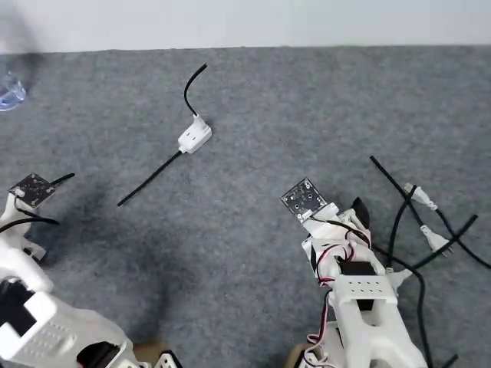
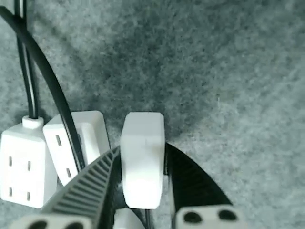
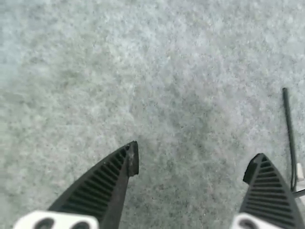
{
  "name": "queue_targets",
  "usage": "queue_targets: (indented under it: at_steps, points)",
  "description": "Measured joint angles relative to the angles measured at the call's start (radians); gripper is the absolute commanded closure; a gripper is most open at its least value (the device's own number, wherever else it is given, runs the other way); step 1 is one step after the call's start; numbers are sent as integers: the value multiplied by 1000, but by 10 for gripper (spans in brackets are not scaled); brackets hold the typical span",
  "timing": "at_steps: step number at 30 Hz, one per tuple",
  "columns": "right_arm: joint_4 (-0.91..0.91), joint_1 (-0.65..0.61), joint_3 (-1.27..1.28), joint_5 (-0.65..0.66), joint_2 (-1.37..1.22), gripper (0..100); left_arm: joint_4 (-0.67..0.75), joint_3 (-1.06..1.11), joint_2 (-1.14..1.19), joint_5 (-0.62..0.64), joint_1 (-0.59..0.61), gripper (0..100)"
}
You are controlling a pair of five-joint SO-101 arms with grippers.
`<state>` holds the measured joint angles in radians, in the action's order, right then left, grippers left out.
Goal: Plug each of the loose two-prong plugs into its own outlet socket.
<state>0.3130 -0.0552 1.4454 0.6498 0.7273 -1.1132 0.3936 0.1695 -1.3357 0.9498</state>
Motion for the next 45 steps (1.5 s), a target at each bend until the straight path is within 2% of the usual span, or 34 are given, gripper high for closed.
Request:
queue_targets:
  at_steps: [5, 8, 13, 17, 19, 22, 25, 30, 37, 45]
  points:
    - [0, 0, 0, 0, 0, 648, -18, 0, -14, 0, -31, 987]
    - [0, 0, 0, 0, 0, 648, -147, 0, -110, 0, -100, 987]
    - [0, 0, 0, 0, 0, 648, -374, 2, -387, 5, -322, 987]
    - [0, 20, 0, -2, 0, 648, -399, 101, -628, 109, -572, 987]
    - [0, 41, 0, -2, 0, 648, -345, 198, -741, 204, -721, 987]
    - [0, 71, 0, -2, 0, 648, -192, 370, -888, 388, -939, 987]
    - [0, 95, 0, -23, 0, 648, -2, 526, -991, 562, -1085, 987]
    - [0, 172, -17, -114, 0, 648, 267, 703, -1033, 733, -1168, 987]
    - [0, 186, -29, -143, 3, 648, 660, 973, -1033, 824, -1284, 987]
    - [0, 184, -29, -143, 3, 648, 715, 1054, -1033, 835, -1393, 985]
